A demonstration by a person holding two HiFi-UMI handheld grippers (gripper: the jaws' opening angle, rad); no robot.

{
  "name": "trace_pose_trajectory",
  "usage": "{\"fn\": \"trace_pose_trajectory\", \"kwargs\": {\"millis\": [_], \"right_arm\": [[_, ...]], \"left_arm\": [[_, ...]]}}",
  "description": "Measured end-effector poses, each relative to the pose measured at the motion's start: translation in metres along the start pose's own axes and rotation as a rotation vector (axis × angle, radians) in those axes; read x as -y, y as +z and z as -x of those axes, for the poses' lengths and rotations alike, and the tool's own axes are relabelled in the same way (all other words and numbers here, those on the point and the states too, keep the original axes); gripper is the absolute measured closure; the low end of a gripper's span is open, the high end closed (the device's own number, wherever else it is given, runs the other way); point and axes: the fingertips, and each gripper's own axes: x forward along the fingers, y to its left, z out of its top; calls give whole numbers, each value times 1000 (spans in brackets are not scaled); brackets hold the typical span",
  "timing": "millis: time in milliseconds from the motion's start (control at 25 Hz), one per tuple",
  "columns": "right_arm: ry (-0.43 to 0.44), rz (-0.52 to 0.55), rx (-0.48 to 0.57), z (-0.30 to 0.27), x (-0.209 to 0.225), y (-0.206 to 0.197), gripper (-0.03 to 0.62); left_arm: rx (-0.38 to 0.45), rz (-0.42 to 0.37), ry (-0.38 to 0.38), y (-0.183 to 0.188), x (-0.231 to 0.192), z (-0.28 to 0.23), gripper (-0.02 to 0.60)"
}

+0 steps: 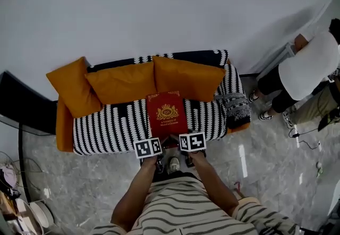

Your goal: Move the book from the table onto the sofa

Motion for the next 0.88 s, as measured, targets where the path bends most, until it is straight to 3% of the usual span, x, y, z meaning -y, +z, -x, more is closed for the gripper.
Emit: {"fn": "trace_pose_trajectory", "kwargs": {"millis": [400,880], "right_arm": [[-8,-48,-49,-58,-7,15,233],[-26,-73,-97,-108,12,10,233]], "left_arm": [[-77,18,6,28,-48,-25,235],[-142,48,1,31,-79,-70,235]]}}
